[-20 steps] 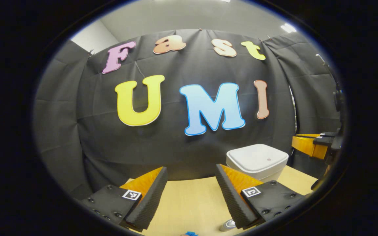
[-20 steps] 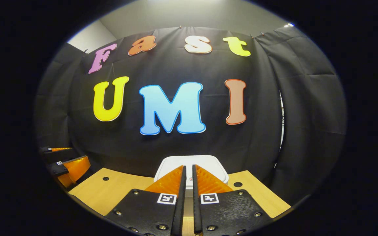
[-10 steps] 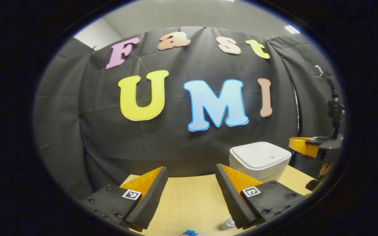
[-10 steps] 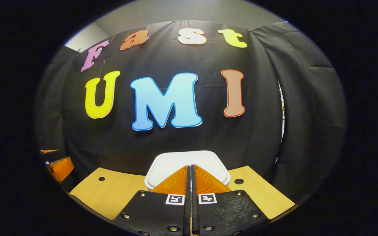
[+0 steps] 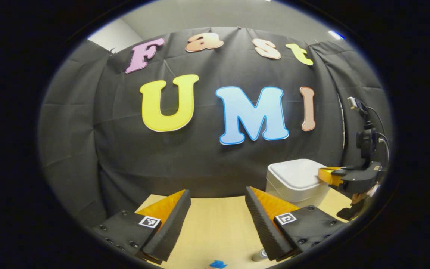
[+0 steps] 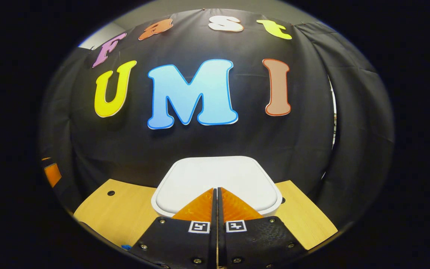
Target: Press the lid of the desktop garbage bin to open it, pick up the crumpled paper on the desktop and throw it into the bin, then pick up the pop can on the desktop and drop it into the bin, and finally close the garbage bin lid.
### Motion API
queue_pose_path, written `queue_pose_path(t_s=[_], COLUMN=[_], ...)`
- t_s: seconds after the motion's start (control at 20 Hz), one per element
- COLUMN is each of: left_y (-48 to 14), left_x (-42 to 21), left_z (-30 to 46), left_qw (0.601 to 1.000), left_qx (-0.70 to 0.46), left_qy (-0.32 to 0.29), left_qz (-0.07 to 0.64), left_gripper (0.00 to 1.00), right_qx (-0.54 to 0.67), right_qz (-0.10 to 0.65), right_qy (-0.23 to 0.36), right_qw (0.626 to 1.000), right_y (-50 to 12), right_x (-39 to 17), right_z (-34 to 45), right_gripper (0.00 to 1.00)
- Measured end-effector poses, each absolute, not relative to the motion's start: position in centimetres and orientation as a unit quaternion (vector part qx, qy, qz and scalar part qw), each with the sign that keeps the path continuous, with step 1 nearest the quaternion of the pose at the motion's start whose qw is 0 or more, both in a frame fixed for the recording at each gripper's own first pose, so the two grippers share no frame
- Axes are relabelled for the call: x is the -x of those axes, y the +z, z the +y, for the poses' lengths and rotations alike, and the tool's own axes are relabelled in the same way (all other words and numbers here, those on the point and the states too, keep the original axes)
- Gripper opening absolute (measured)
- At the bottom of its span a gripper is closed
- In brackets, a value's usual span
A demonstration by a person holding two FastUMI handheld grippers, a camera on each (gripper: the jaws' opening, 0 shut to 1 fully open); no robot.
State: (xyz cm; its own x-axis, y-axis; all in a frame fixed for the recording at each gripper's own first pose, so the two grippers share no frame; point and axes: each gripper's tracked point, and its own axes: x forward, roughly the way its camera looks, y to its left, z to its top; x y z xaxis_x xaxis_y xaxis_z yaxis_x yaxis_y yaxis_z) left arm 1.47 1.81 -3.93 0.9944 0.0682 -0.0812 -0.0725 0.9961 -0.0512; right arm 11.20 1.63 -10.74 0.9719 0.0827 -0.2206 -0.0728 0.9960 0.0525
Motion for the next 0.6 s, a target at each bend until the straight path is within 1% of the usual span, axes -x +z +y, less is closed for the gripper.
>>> queue_pose_path(t_s=[0.1, 0.25, 0.3, 0.6], left_y=[-4.06, -4.33, -4.43, -4.45], left_x=[-1.80, -2.15, -2.23, -2.52], left_z=[1.95, 1.72, 1.64, 1.75], left_qw=[0.998, 0.998, 0.998, 0.998], left_qx=[0.027, 0.029, 0.029, 0.032], left_qy=[0.037, 0.036, 0.035, 0.032], left_qz=[0.042, 0.043, 0.044, 0.047], left_gripper=[1.00, 0.91, 0.96, 0.96], right_qx=[-0.020, -0.013, -0.010, -0.013], right_qz=[0.112, 0.115, 0.114, 0.122], right_qy=[0.040, 0.040, 0.041, 0.043], right_qw=[0.993, 0.993, 0.993, 0.992], right_y=[-10.62, -10.89, -10.84, -11.25], right_x=[-11.21, -11.16, -11.11, -11.00], right_z=[1.66, 1.69, 1.73, 1.72], right_gripper=[0.01, 0.01, 0.01, 0.02])
